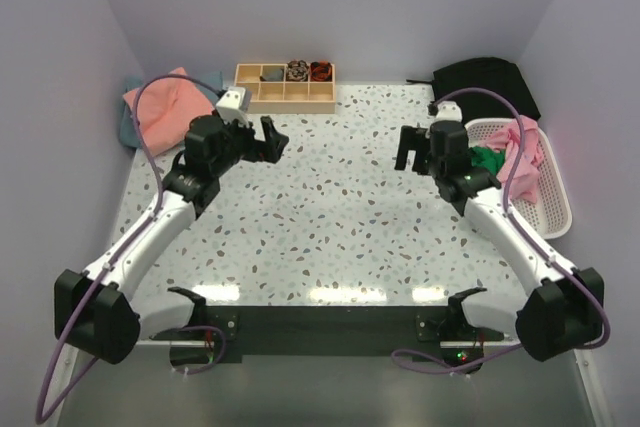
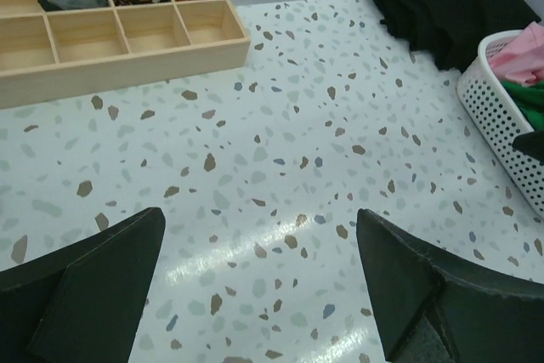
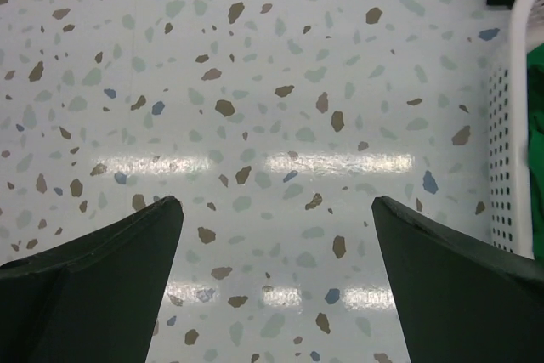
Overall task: Fold and stack the t-shirts
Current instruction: Put the neatly folded tshirt into the corner of the board with the left arm
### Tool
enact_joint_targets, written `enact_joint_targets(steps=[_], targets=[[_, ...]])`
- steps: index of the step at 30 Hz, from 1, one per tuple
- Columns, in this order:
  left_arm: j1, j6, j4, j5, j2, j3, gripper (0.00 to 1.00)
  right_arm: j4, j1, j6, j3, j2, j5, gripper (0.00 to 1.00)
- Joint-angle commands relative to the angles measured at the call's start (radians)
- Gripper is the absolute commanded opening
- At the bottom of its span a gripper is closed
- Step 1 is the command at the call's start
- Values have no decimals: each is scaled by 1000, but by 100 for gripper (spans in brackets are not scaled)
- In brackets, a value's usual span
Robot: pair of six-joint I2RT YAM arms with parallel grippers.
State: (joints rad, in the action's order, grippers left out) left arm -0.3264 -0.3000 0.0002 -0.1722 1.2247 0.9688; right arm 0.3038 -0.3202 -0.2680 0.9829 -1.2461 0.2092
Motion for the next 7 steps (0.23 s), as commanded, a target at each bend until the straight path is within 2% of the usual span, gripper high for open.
enact_joint_targets(steps=[1, 7], targets=[[-39, -2, 1, 169, -135, -102, 100, 5, -8, 12, -96, 106, 177, 99], [-42, -2, -26, 375, -206, -168, 100, -71, -10, 24, -191, 200, 240, 99]])
